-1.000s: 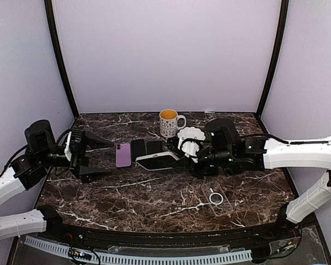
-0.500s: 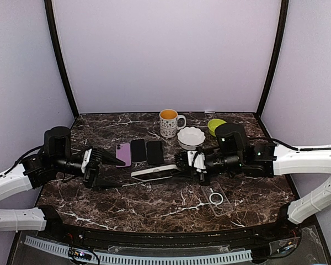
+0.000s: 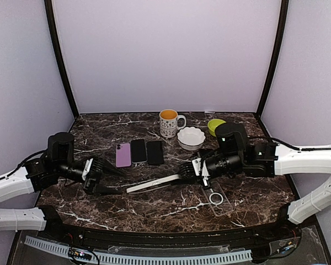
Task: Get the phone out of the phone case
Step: Remove the top left corner of the phone case.
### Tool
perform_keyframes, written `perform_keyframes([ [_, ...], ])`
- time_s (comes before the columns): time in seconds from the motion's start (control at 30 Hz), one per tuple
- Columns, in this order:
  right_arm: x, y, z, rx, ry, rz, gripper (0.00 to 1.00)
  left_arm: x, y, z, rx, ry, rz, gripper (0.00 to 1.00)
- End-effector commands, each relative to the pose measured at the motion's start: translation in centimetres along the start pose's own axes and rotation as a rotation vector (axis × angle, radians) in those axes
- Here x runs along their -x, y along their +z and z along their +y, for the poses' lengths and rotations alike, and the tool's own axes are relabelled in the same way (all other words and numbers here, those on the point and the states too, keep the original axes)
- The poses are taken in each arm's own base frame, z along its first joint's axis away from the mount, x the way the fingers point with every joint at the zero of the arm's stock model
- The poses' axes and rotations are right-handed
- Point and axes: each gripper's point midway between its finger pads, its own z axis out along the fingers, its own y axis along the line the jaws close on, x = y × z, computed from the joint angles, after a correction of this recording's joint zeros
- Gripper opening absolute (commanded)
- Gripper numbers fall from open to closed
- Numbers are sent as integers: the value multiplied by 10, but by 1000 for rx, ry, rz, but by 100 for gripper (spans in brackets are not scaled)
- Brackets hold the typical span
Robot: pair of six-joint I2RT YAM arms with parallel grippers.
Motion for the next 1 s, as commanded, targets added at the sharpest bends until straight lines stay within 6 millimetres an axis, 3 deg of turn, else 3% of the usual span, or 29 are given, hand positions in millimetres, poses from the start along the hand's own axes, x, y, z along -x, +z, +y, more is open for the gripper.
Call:
perform_keyframes([
  [0.0,42,-3,-20,-39,-101,-111,0,6,1,-13,-58,19,-52,54],
  [0.97,48,11,-27,-11,-148,-123,0,8,8,-28,-148,-20,-100,36],
])
